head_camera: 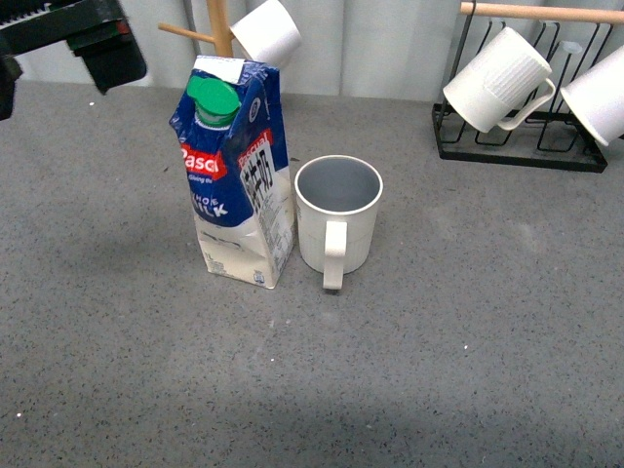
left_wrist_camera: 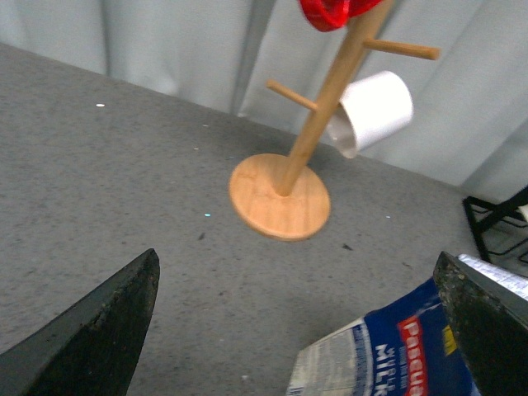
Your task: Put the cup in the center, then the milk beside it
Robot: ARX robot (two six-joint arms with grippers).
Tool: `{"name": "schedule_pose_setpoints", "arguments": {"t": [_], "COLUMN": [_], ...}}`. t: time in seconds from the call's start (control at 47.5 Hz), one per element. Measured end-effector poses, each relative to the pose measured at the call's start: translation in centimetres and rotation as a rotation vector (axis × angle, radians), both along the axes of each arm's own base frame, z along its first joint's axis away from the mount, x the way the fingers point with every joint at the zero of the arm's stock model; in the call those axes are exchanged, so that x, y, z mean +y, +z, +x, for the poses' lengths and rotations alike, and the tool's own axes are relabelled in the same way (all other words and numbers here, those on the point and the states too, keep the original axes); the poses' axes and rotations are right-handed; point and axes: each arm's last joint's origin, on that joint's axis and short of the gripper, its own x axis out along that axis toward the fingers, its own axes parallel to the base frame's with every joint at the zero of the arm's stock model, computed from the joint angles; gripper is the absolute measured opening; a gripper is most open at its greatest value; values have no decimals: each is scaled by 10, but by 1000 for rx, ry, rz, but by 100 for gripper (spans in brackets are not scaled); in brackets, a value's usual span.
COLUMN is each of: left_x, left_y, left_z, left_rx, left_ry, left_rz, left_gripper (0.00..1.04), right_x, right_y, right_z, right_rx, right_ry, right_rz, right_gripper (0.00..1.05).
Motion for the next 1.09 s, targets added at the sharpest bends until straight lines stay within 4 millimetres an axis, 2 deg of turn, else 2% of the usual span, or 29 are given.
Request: {"name": "schedule_pose_setpoints", "arguments": {"t": [0.105, 0.232, 0.295, 0.421, 0.568, 0.653, 1.095], "left_x": [6, 11, 18, 31, 37, 41, 57], "left_y": [-1, 0, 4, 5, 4, 4, 4], "left_z": [-3, -15, -30, -58, -74, -86, -125], "left_rx": [1, -148, -211, -220, -212, -213, -212], "left_ry": [12, -30, -34, -30, -27, -27, -28], "left_rz": [28, 129, 187, 230, 239, 241, 249], "left_gripper": [98, 83, 68, 42, 22, 6, 4], "right_x": [0, 0, 0, 0, 0, 0, 0], "right_y": [0, 0, 0, 0, 0, 0, 0], "right_z": [0, 0, 0, 0, 0, 0, 0], "right_rx": [0, 0, 0, 0, 0, 0, 0], "right_ry": [0, 0, 0, 0, 0, 0, 0], "right_rz": [0, 0, 0, 0, 0, 0, 0], "right_gripper": [95, 95, 95, 95, 95, 95, 95]}}
